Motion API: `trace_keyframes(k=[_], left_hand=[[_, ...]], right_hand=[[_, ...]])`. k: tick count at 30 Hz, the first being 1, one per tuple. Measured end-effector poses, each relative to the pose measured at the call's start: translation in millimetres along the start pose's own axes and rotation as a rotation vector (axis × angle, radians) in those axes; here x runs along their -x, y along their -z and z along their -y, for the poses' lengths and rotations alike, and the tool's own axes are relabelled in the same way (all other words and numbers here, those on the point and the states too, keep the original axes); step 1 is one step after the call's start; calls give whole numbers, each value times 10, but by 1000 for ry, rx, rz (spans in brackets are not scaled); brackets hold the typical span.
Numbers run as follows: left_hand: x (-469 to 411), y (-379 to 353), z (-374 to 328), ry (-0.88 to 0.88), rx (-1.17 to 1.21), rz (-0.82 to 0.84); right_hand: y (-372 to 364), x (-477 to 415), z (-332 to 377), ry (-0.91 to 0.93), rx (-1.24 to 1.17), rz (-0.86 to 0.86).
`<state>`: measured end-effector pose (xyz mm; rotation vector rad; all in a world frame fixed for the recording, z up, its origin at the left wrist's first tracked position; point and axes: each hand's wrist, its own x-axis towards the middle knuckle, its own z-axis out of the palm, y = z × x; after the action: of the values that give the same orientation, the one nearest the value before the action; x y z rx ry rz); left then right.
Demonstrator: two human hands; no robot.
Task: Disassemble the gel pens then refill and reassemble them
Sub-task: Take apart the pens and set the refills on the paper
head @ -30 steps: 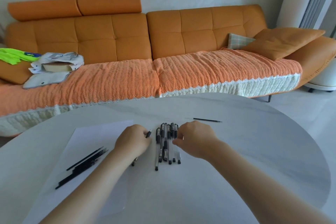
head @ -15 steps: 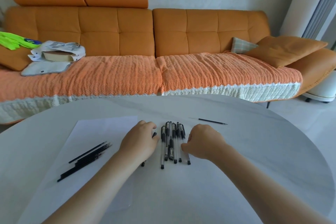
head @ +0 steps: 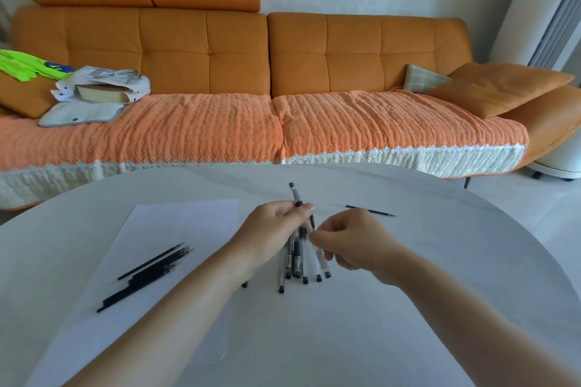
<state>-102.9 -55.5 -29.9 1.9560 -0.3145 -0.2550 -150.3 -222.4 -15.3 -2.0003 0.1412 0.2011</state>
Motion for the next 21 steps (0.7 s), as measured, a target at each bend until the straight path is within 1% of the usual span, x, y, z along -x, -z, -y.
trace_keyframes(k=[2, 3, 4, 5, 7, 8, 9, 11, 14, 16, 17, 21], left_hand=[[15, -34, -20, 2, 98, -24], [23, -36, -29, 6, 143, -54], [22, -26, -17, 1, 153, -90], [21, -4, -6, -22, 95, -129], [23, 63, 19, -95, -148, -181], [29, 90, 31, -138, -270, -171], [40, 108, 36, -183, -375, -137], [55, 114, 47, -284, -565, -73], [75, 105, 66, -356, -716, -42], [80, 109, 76, -374, -816, -27], [83, 113, 81, -373, -848, -9], [108, 120, 50, -403, -957, 18]], right_hand=[[-77, 3, -9, 45, 1, 37], [-103, -25, -23, 61, 16, 17], [-125, -60, -39, 84, 46, -40], [-138, -108, -66, 120, 93, -134], [-132, -180, -117, 262, 221, -371], [-115, -185, -126, 372, 291, -447], [-87, -176, -127, 494, 369, -465], [-34, -175, -140, 683, 554, -378], [-39, -214, -167, 795, 862, -252], [-80, -242, -206, 800, 977, -210], [-91, -253, -223, 769, 1002, -192], [-63, -267, -226, 695, 951, -101]])
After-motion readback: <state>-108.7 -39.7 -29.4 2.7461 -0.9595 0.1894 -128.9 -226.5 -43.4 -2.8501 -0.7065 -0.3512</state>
